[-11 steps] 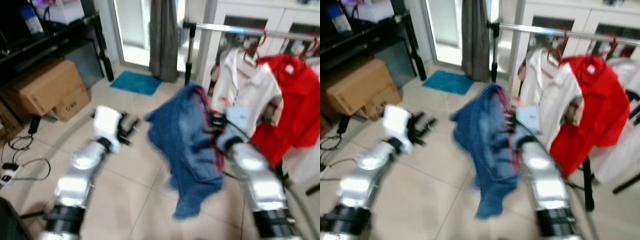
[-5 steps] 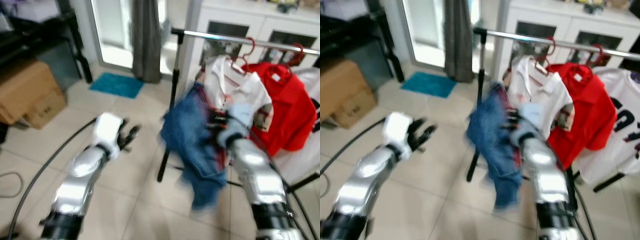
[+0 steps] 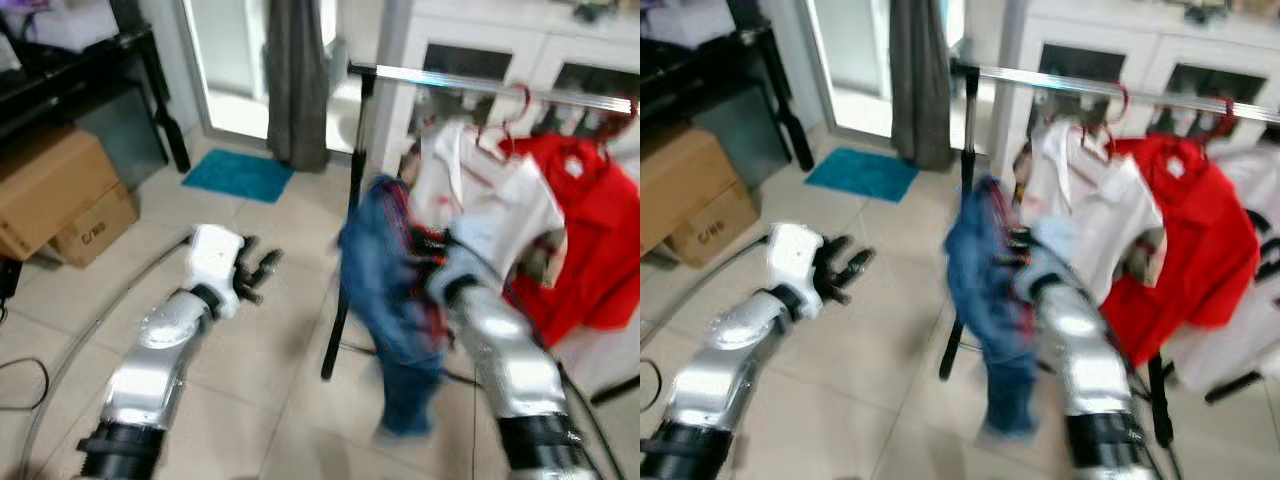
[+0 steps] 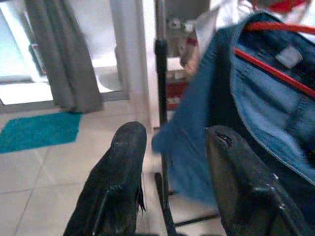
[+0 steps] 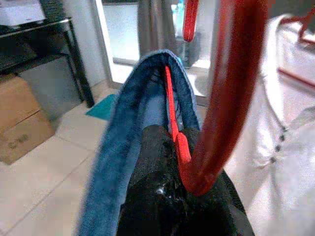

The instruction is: Hang hanger

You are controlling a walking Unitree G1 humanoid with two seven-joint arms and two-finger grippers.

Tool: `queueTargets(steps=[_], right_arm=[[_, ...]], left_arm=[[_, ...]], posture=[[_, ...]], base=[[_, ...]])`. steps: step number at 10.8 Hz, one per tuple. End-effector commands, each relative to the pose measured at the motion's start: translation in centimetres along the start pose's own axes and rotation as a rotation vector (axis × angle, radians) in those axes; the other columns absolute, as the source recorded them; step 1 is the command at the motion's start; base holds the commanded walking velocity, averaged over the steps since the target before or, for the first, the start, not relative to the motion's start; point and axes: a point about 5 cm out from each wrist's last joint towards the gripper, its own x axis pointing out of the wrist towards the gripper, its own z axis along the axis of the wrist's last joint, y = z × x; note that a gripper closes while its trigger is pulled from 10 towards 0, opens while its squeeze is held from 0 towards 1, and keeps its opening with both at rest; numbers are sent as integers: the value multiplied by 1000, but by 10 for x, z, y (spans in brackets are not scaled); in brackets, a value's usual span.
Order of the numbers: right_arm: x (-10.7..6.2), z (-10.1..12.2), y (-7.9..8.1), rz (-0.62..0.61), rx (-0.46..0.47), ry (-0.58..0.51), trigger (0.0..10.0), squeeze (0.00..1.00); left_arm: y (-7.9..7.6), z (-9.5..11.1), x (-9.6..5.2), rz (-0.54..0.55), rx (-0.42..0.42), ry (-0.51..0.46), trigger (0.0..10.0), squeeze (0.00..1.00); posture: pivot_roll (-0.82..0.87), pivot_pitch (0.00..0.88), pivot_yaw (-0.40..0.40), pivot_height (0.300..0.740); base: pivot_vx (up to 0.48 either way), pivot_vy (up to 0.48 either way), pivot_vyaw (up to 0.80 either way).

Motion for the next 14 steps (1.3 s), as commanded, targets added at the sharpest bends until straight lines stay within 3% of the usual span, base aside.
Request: queueTargets(steps=[1, 4, 7, 13, 14], right_arm=[[2, 10, 11, 36, 2, -41, 10000, 0], [-1, 8, 9, 26, -5, -26, 10000, 0], [-4, 8, 9, 30, 4, -20, 10000, 0], [-3, 14, 10, 47, -30, -32, 10000, 0], [-3, 14, 10, 48, -35, -17, 10000, 0]], left_arm=[[8, 6, -4, 26, 5, -15, 10000, 0], [4, 4, -5, 11, 0, -8, 10000, 0], [1, 2, -6, -7, 5, 4, 10000, 0], [1, 3, -9, -14, 17, 10, 10000, 0], [-1, 3, -8, -23, 19, 11, 10000, 0]], posture=[[-47, 0, -16, 740], [-54, 0, -15, 740], [-62, 0, -10, 740], [-55, 0, -18, 740], [-58, 0, -14, 740]], base=[[337, 0, 0], [339, 0, 0], [340, 0, -715], [340, 0, 0], [337, 0, -800]])
